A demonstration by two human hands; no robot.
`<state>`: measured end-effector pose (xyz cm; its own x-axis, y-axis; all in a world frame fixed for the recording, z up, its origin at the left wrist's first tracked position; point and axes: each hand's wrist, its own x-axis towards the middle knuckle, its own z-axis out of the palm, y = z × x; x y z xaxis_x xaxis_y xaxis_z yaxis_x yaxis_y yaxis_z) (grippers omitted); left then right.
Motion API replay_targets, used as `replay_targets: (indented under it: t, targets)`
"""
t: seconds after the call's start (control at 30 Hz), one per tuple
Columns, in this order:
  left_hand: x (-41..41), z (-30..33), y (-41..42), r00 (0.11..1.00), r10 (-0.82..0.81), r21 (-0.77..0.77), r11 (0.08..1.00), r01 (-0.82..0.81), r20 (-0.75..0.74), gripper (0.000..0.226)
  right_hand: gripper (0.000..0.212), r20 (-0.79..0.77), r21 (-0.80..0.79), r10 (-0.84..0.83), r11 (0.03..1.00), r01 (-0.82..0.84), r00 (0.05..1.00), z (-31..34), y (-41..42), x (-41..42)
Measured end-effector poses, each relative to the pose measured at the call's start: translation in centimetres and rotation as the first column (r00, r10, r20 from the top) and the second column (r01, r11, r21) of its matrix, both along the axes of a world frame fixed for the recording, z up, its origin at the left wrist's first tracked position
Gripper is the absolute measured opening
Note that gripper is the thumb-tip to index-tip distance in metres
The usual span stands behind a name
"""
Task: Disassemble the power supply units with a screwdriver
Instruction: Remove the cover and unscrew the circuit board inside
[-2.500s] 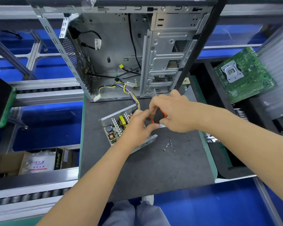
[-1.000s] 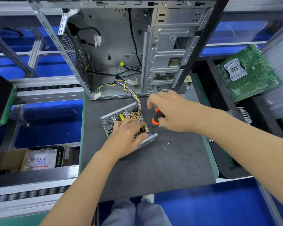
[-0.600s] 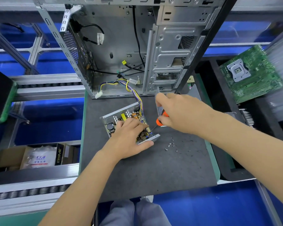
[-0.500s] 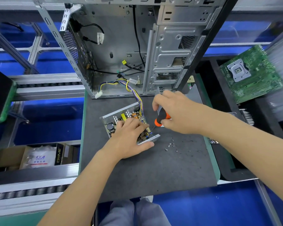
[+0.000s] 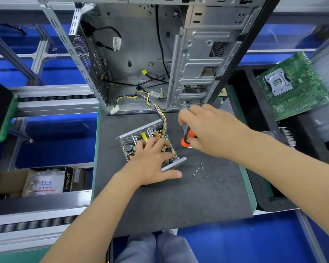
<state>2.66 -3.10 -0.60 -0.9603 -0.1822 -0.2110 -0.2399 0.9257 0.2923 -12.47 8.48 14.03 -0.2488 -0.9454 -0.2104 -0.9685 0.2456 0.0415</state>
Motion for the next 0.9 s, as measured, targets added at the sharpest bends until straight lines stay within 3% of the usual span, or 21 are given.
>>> replay_targets:
  t: [0.1, 0.17, 0.27, 0.33, 0.4, 0.47, 0.5, 0.6, 0.67, 0.9]
  targets:
    - [0.0, -0.1, 0.0, 1.000, -0.001, 0.001, 1.000, 0.001, -0.002, 0.089, 0.036, 0.251, -0.025, -0.009, 1.000, 0.016, 0.968, -0.2, -0.3, -0.1]
    - [0.0, -0.1, 0.0, 1.000, -0.001, 0.001, 1.000, 0.001, -0.002, 0.088, 0.036, 0.322, -0.020, -0.059, 0.997, 0.069, 0.945, -0.5, -0.4, 0.0]
    - [0.0, -0.2, -0.1, 1.000, -0.003, 0.000, 1.000, 0.003, 0.006, 0.088, 0.058, 0.104, 0.033, -0.175, 0.984, 0.173, 0.979, -0.4, -0.3, 0.3]
    - [0.1, -0.3, -0.1, 1.000, -0.002, 0.003, 1.000, 0.002, -0.010, 0.088, 0.048, 0.006, 0.014, -0.177, 0.984, 0.177, 0.984, -0.4, -0.2, 0.1]
    - [0.1, -0.4, -0.1, 1.000, -0.001, -0.001, 1.000, 0.001, -0.022, 0.088, 0.031, 0.149, 0.015, -0.140, 0.990, 0.140, 0.979, -0.5, 0.0, -0.2]
    - [0.1, -0.5, -0.1, 0.999, 0.001, -0.005, 1.000, -0.001, -0.032, 0.087, 0.034, 0.250, 0.036, -0.130, 0.992, 0.125, 0.959, -0.4, 0.4, -0.2]
    - [0.1, -0.5, -0.1, 0.999, 0.001, -0.008, 1.000, -0.002, -0.036, 0.086, 0.040, 0.229, 0.038, -0.149, 0.989, 0.144, 0.962, -0.4, 0.5, -0.1]
    - [0.1, -0.6, -0.1, 0.999, 0.001, -0.005, 1.000, -0.001, -0.048, 0.085, 0.060, -0.045, 0.063, -0.273, 0.959, 0.275, 0.961, -0.4, 0.7, 0.1]
    - [0.1, -0.7, -0.1, 0.998, 0.001, 0.003, 1.000, -0.001, -0.057, 0.085, 0.055, -0.152, 0.056, -0.256, 0.962, 0.267, 0.955, -0.5, 0.7, 0.0]
    - [0.2, -0.5, 0.0, 0.998, 0.011, 0.004, 1.000, -0.011, -0.061, 0.083, 0.033, 0.061, -0.021, -0.344, 0.938, 0.346, 0.937, -1.0, 1.6, -0.3]
